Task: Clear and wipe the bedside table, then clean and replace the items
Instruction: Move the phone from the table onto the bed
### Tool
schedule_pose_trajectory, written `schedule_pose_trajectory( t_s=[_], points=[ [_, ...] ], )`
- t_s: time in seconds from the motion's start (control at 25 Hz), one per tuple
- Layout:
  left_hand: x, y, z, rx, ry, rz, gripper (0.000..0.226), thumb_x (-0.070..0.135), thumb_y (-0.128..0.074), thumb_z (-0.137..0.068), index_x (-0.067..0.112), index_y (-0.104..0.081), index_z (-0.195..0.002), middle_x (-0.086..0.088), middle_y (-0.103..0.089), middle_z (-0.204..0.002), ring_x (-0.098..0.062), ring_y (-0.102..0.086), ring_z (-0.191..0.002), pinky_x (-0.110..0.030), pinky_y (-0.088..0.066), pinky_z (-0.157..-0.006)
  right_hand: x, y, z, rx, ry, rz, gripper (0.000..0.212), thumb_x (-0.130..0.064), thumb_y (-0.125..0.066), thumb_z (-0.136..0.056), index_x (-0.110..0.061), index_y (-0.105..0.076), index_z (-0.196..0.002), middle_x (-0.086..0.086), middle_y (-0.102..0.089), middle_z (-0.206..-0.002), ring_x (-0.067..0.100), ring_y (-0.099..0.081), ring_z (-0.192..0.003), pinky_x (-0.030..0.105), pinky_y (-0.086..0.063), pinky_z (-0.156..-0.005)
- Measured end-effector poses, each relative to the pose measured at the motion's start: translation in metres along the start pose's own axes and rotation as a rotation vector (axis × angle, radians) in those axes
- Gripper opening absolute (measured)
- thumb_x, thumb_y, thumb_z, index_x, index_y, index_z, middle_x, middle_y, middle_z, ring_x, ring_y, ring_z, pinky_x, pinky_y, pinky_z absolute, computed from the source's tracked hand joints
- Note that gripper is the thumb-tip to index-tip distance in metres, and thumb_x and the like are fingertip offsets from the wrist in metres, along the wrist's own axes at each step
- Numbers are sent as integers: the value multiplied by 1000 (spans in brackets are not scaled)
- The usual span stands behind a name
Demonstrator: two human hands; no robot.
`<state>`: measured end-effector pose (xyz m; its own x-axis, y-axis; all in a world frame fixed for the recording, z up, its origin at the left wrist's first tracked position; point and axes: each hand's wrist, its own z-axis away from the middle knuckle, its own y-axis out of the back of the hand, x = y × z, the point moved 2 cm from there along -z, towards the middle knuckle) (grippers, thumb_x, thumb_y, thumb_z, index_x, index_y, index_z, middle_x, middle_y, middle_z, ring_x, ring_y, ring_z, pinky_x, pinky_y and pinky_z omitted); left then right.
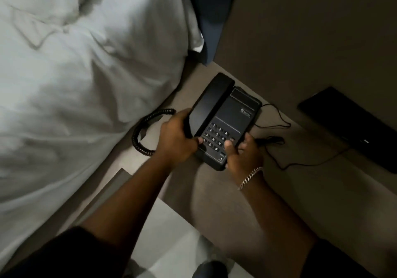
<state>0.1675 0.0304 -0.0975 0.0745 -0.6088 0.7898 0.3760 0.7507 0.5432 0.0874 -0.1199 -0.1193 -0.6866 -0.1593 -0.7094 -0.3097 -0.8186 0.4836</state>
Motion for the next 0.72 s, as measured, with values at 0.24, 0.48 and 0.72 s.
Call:
schedule_pose_trajectory(
  t_s=[0.24, 0.48, 0.72],
  points=[
    [12, 77, 70, 110, 48, 149, 72, 9, -81, -68, 31, -52, -130, 15, -62, -121, -10, -55, -114, -27, -50, -95, -49, 5, 86, -18, 159, -78, 62, -18, -71, -81, -16, -42, -136, -9, -65, -96, 3, -69, -82, 26, -60, -66],
    [29, 232, 131, 369, -80, 109, 71, 19, -74, -61, 54, -47, -116, 42, -54, -109, 8, -48, -106, 0, -32, -84, -157, -41, 177, -139, 274, -186, 56, -11, -72, -77, -27, -48, -125, -10, -66, -100, -7, -68, -75, 16, -56, -57],
    [-7, 351, 128, 448, -94, 112, 69, 13, -75, -64, 40, -53, -123, 25, -62, -110, -9, -56, -109, -24, -46, -91, -232, -139, 212, -222, 299, -294, 51, -3, -71, -79, -17, -49, -122, 13, -67, -106, 10, -71, -65, 44, -61, -65]
  ],
)
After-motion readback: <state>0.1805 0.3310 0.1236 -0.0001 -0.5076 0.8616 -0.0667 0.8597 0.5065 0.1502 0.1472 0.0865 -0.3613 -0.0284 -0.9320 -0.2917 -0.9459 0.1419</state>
